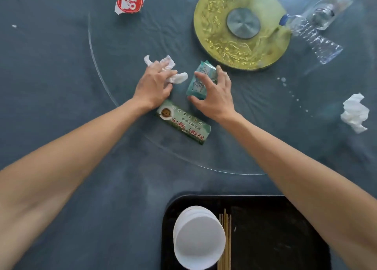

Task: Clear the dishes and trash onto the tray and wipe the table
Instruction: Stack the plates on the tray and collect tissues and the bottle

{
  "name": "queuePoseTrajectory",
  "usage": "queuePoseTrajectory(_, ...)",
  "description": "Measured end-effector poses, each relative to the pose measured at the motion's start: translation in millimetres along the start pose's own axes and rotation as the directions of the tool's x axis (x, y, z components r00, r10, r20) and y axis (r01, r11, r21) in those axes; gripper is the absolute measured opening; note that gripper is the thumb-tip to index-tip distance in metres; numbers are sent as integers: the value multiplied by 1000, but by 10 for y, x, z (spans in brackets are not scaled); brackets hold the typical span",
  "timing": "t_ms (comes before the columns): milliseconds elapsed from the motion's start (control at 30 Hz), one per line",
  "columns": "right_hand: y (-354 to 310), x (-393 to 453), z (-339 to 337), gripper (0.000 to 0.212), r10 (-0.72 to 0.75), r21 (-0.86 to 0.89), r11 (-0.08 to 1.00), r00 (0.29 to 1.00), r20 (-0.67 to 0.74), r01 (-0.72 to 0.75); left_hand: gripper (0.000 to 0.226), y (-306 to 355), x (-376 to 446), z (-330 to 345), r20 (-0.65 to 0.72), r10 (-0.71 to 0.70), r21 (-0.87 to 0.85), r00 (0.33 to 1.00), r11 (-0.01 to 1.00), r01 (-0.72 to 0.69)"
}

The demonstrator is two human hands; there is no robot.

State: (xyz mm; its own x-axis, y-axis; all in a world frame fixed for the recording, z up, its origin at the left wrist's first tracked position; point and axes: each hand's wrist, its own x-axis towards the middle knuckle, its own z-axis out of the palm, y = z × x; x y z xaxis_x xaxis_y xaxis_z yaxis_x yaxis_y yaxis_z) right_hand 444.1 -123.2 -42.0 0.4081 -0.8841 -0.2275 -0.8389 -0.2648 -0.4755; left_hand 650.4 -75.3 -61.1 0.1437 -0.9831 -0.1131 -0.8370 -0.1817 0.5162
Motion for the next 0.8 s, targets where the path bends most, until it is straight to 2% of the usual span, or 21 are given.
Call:
queuePoseTrajectory(133,61,-215,-35,69,-3,74,997,999,-47,6,38,69,-201,-27,-36,42,-45,998,998,-44)
queuePoseTrajectory(400,255,-1232,-217,75,-17,67,997,994,-109,24,41,487,-981,-95,-100,34,-170,994,984,-51)
queuePoseTrajectory(633,652,-2480,-347,88,67,118,992,990,-120,-53,45,1328,-1782,-37,-43,83,-309,996,946,-93)
queuePoseTrajectory(800,1084,-3300,-453,101,197,108,978,966,-169,-180,37,1998,-2206,188,104,223,-382,969,909,-168)
